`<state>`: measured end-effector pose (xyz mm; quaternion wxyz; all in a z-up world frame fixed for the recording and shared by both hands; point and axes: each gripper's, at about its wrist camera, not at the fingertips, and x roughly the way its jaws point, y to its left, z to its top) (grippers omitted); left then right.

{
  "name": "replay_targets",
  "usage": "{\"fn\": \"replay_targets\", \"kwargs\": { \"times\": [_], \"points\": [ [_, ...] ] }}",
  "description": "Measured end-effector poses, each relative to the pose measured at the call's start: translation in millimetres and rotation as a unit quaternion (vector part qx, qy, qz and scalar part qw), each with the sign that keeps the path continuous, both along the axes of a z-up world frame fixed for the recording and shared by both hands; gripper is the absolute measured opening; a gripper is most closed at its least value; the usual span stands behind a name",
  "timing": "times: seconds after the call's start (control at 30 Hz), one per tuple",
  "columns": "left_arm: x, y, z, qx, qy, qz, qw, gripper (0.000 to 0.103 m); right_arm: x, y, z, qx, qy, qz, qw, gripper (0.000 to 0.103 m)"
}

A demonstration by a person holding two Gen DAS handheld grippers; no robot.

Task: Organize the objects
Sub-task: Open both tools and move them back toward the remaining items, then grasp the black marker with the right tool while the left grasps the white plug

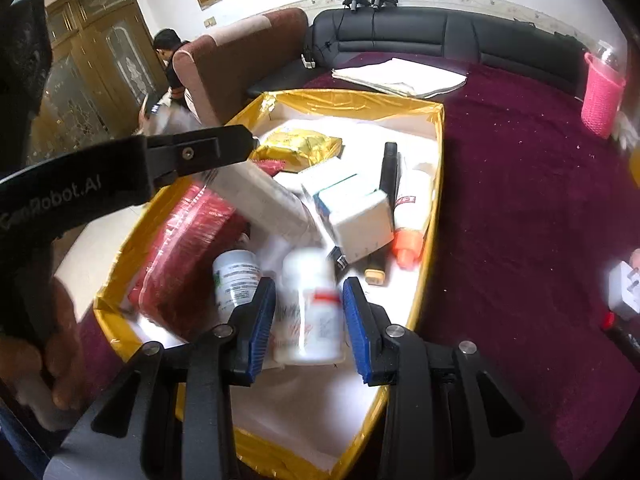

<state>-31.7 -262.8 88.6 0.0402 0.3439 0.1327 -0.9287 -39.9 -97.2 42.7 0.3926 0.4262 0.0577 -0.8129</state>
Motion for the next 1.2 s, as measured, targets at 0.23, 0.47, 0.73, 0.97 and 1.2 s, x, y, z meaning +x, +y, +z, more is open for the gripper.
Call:
{"fn": "replay_targets", "kwargs": {
  "times": [0.23, 0.47, 0.73, 0.97, 1.2],
  "points": [
    [7, 18, 19, -0.007, 0.022, -0.016, 0.9996, 0.058, -8, 45, 27, -0.061, -0.013, -0.006, 0.998, 0.037],
    [25, 63, 29, -0.009, 0.027, -0.076, 0.9967, 0.066, -60, 173, 36, -0.049, -0.014, -0.107, 0.993, 0.049],
    [13, 122, 25, -0.031, 0.005, -0.134, 0.9905, 0.066, -115, 276, -9, 0.010, -0.063, -0.143, 0.988, 0.049],
    [4, 162, 16, -0.061, -0.024, -0.171, 0.9830, 0.066, -86, 260, -20, 0.003, -0.088, -0.041, 0.995, 0.052],
    [-16, 200, 12, -0.079, -0.047, -0.210, 0.9734, 0.066, -40, 217, -15, 0.139, 0.029, -0.057, 0.988, 0.012]
  ]
}}
